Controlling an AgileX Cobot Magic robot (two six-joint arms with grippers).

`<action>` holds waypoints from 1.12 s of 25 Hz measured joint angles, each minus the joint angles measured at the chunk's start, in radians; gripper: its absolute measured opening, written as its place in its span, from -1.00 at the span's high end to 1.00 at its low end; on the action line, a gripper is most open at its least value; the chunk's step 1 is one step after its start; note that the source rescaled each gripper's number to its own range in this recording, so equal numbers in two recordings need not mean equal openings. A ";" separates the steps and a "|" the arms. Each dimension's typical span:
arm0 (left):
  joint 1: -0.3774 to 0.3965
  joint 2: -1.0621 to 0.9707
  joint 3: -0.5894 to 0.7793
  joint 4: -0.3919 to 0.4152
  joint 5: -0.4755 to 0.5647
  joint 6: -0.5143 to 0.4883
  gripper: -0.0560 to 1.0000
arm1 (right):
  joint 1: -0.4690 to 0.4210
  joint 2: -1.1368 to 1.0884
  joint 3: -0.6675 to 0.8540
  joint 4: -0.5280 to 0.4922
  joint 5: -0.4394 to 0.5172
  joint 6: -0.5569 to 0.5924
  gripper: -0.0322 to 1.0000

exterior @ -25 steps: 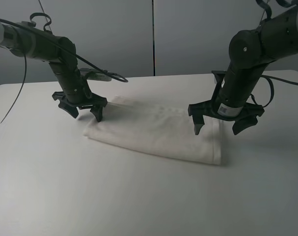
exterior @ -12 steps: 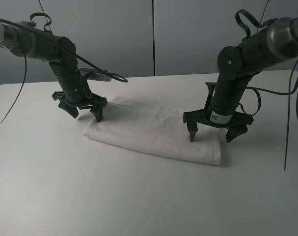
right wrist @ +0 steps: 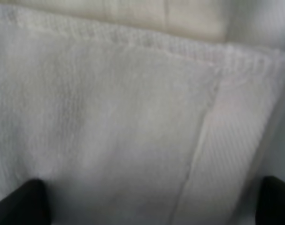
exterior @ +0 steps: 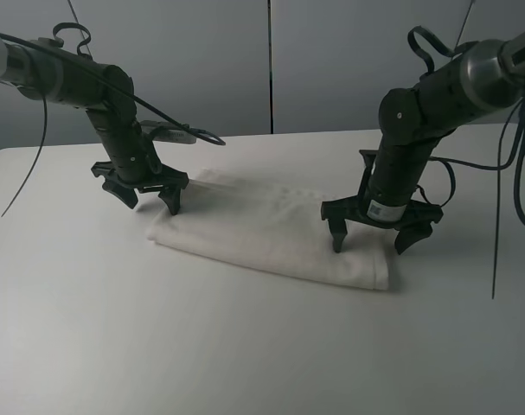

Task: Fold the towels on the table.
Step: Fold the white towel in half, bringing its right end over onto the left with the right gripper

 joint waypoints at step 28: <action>0.000 0.000 0.000 0.000 0.018 0.002 -0.99 | 0.000 -0.115 -0.001 0.208 -0.018 -0.205 0.91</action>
